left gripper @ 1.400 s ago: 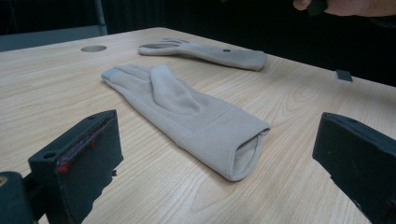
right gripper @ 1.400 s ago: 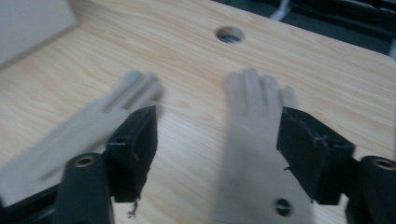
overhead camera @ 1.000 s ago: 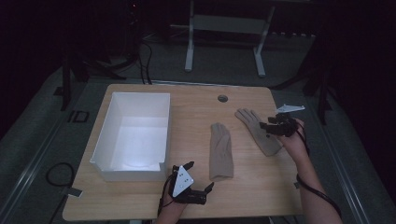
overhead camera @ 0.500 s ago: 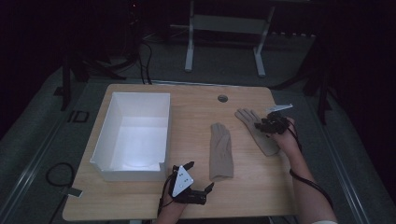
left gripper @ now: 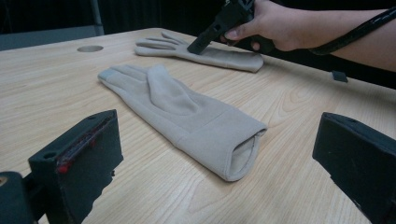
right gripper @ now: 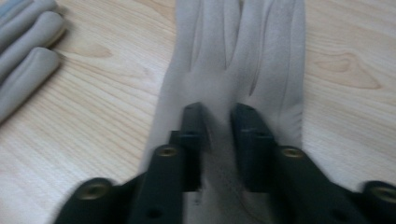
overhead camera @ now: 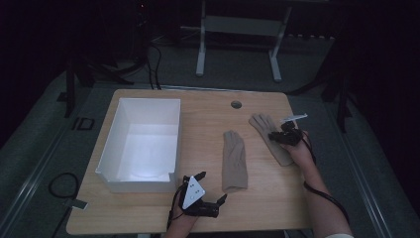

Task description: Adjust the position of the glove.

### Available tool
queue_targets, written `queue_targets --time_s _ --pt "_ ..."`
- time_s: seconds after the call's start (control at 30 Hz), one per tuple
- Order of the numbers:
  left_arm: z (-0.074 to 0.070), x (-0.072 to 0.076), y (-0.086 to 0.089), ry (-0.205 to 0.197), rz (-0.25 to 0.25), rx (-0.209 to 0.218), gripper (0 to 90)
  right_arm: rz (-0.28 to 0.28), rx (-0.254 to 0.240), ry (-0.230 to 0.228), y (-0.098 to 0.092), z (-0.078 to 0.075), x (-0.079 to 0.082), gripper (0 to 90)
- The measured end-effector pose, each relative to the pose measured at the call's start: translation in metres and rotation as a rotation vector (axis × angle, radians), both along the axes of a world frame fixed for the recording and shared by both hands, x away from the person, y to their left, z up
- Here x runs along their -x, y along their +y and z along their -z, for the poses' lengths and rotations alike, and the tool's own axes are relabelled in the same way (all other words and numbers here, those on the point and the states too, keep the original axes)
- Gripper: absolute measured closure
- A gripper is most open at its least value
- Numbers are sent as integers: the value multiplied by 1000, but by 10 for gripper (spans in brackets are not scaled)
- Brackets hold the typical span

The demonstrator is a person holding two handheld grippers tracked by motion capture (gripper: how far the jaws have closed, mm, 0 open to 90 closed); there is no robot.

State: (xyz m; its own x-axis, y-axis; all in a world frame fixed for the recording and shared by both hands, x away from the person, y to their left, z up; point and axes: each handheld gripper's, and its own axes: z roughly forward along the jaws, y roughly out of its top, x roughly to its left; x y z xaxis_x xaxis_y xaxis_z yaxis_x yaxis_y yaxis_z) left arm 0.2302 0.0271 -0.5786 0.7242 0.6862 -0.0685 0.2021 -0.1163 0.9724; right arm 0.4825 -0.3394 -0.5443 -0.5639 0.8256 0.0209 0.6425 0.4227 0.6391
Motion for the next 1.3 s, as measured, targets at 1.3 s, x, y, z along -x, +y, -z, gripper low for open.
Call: queue_targets --time_s 1.3 --pt "0 0 -1 -3 -4 -15 16 385 -168 -197 -18 -90 109 860"
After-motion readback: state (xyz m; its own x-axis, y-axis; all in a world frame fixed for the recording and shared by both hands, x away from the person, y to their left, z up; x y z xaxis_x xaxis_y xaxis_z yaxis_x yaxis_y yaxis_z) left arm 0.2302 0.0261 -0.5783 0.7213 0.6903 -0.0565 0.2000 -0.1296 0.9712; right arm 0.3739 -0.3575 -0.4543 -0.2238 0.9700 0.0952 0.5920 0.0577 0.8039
